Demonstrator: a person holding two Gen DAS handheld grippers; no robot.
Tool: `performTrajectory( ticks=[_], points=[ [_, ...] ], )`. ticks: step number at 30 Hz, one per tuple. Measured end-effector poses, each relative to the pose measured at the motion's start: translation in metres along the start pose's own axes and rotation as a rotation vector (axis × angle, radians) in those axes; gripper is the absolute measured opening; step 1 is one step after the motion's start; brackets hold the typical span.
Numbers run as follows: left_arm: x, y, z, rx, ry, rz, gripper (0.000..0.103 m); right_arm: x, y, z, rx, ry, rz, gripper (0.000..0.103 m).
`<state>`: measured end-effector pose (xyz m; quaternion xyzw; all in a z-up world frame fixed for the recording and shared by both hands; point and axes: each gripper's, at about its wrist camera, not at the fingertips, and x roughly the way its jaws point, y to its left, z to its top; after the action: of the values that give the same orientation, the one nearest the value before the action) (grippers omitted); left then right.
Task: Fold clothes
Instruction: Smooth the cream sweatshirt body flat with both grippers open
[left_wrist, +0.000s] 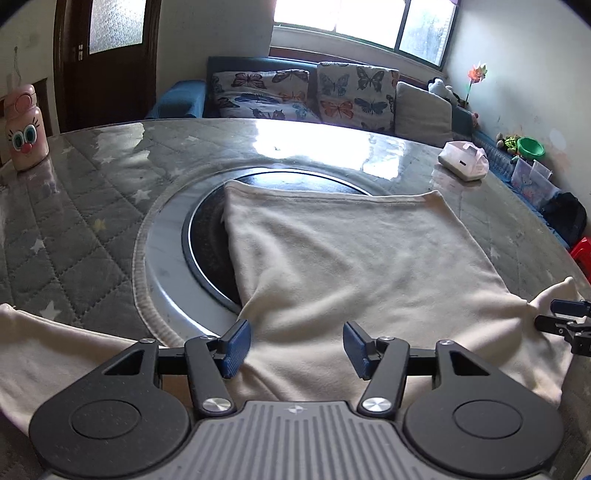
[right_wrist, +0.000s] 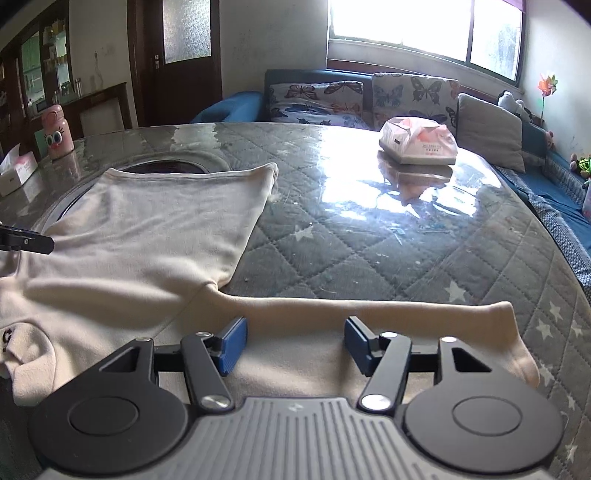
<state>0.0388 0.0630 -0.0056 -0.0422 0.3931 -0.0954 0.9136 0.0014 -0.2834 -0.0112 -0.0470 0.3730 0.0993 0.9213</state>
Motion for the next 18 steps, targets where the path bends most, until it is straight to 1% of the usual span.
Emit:
performTrajectory(
  ticks=[2,4,7,11,14,18],
  points=[
    [-0.004,0.000,0.004,0.003,-0.011,0.005,0.059,-0.002,0.001,0.003,-0.010,-0.005,-0.001,0.060],
    [-0.007,0.001,0.011,-0.006,-0.024,-0.007,0.059,-0.004,0.004,0.008,-0.022,-0.018,0.005,0.060],
    [-0.002,-0.002,0.022,-0.005,-0.029,-0.013,0.059,-0.004,0.012,0.019,-0.044,-0.036,0.028,0.062],
    [0.019,-0.007,0.031,0.004,0.003,-0.014,0.059,0.007,0.025,0.037,-0.089,-0.043,0.064,0.063],
    [0.034,-0.005,0.033,-0.006,0.038,0.009,0.058,0.018,0.032,0.050,-0.114,-0.043,0.082,0.063],
    [0.040,0.003,0.036,-0.010,0.049,0.043,0.057,0.035,0.036,0.067,-0.124,-0.031,0.098,0.063]
  ],
)
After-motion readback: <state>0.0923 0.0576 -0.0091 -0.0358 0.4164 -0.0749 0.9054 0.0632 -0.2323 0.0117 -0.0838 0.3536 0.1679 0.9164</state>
